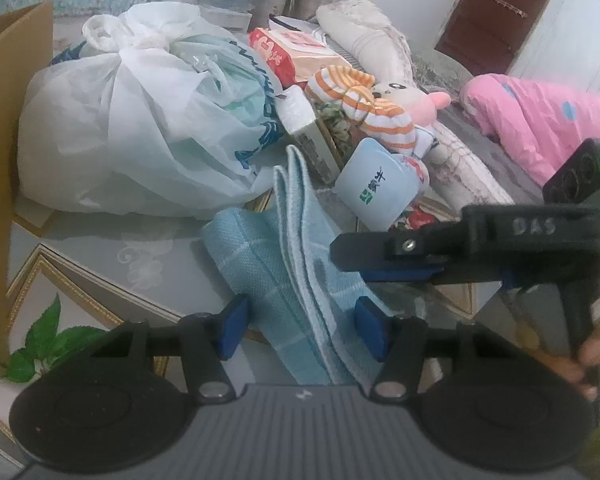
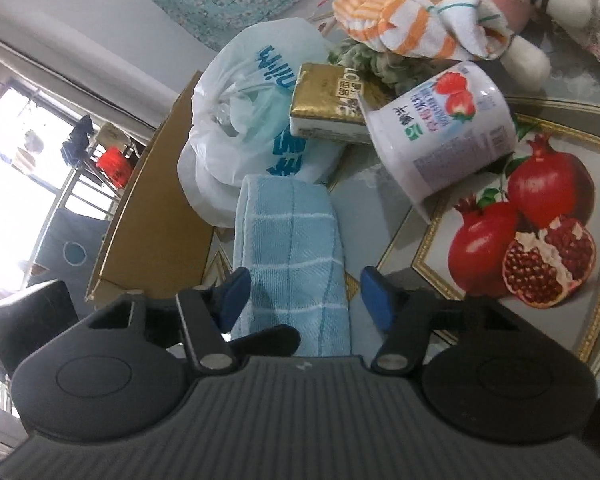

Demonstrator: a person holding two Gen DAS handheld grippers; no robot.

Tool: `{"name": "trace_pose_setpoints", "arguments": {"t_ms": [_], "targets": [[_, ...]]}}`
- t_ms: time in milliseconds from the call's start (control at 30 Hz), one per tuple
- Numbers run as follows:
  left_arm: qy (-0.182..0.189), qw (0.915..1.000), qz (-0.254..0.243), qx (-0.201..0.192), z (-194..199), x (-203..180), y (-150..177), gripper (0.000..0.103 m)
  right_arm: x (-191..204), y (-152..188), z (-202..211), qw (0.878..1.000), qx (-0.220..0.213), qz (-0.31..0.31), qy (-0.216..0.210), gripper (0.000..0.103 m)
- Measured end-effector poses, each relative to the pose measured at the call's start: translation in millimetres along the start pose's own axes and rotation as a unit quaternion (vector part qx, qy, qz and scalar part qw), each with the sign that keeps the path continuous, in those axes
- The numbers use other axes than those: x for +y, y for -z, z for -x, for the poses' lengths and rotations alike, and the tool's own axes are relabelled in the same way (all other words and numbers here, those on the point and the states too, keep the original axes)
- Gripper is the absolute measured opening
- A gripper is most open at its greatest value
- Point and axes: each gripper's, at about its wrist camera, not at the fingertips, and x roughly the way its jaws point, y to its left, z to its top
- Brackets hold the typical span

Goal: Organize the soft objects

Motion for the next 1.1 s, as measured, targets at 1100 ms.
{"name": "trace_pose_setpoints", "arguments": {"t_ms": [1100], "targets": [[-0.067, 0.9850, -0.006, -0.159, 148, 33, -35, 0.020, 125, -42, -24, 0.985, -0.002, 0.092, -0.148, 0.030]]}}
